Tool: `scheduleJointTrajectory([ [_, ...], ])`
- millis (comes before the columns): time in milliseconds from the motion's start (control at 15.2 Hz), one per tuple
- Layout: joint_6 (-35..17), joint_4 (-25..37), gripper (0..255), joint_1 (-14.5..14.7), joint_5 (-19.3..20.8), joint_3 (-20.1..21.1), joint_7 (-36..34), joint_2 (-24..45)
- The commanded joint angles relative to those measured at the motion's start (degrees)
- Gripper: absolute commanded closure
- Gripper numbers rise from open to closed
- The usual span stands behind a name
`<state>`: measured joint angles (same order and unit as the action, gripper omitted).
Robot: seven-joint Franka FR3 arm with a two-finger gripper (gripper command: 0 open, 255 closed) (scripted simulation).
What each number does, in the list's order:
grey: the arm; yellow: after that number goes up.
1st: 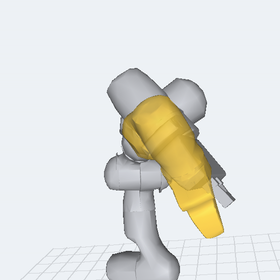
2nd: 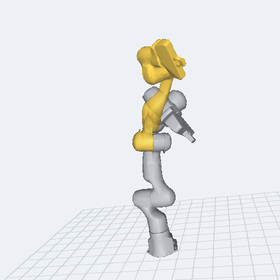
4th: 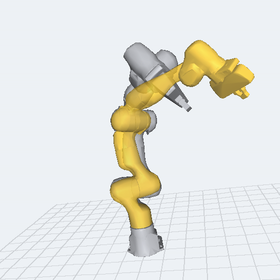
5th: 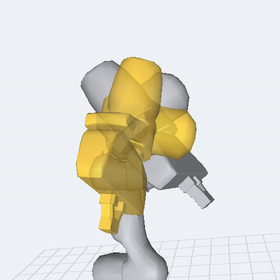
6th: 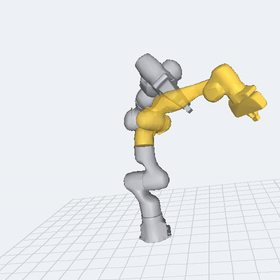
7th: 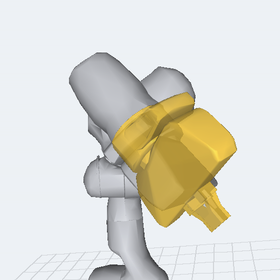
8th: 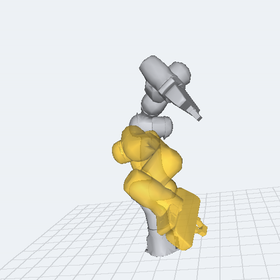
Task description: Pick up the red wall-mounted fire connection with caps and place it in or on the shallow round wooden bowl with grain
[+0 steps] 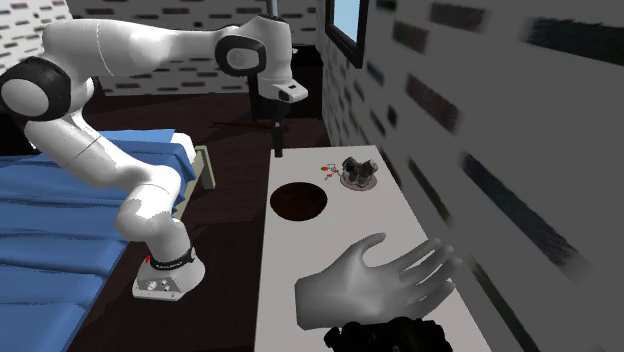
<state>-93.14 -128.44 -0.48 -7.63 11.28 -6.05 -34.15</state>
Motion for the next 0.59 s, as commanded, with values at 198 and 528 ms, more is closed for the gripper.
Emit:
scheduleJointTrajectory([
  [198,-6.2,4.1,0,-1.0,1.3,5.5,-7.9,9.6],
  [528,-10.4,10.7,0,-1.9,5.2,10.4,-16.6,20.5],
])
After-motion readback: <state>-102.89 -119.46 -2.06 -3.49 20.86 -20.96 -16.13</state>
